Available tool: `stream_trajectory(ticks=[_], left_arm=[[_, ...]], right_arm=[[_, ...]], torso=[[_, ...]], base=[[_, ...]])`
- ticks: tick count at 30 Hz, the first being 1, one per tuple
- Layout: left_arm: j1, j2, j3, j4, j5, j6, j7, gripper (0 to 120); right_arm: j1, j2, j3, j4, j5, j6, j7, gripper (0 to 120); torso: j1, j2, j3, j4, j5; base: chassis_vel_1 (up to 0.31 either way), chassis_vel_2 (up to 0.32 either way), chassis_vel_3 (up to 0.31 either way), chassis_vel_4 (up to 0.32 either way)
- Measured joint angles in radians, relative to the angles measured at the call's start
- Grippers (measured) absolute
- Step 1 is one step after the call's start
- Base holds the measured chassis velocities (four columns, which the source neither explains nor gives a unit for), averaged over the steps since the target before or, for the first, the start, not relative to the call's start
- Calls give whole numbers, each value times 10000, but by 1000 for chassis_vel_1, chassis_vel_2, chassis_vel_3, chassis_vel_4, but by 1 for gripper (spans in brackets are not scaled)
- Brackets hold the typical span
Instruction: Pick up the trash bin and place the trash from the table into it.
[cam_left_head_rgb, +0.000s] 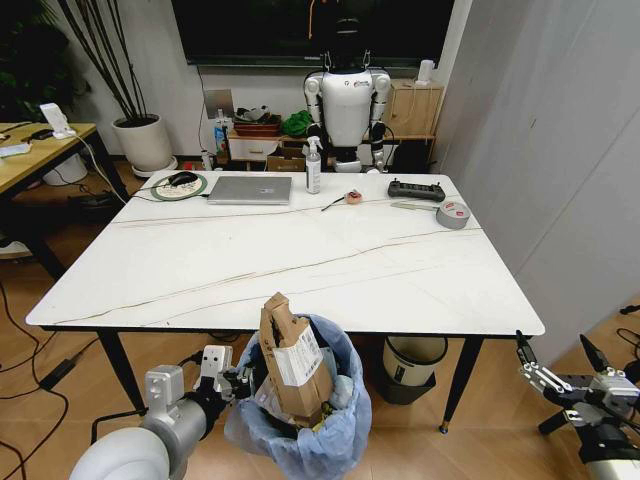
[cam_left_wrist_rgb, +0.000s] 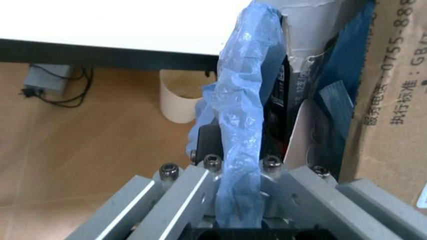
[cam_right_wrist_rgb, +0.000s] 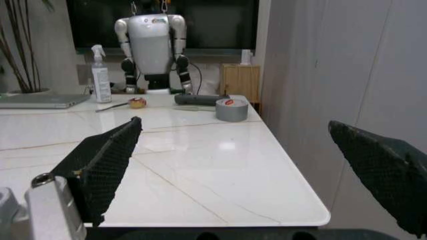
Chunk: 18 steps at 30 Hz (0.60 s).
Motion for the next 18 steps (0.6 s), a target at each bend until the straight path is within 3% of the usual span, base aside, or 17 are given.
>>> stream_trajectory(ticks=[8, 18], left_arm=[[171, -24, 28, 243, 1147, -168, -31, 0], [162, -125, 33, 290, 1302, -308, -46, 0]], right_arm=[[33, -22, -31, -8, 20, -11, 22, 100], [54, -38, -49, -16, 44, -25, 38, 100]], torso=[[0, -1, 0, 0, 0], [0, -1, 0, 0, 0]], base=[[0, 0, 0, 0], [0, 0, 0, 0]])
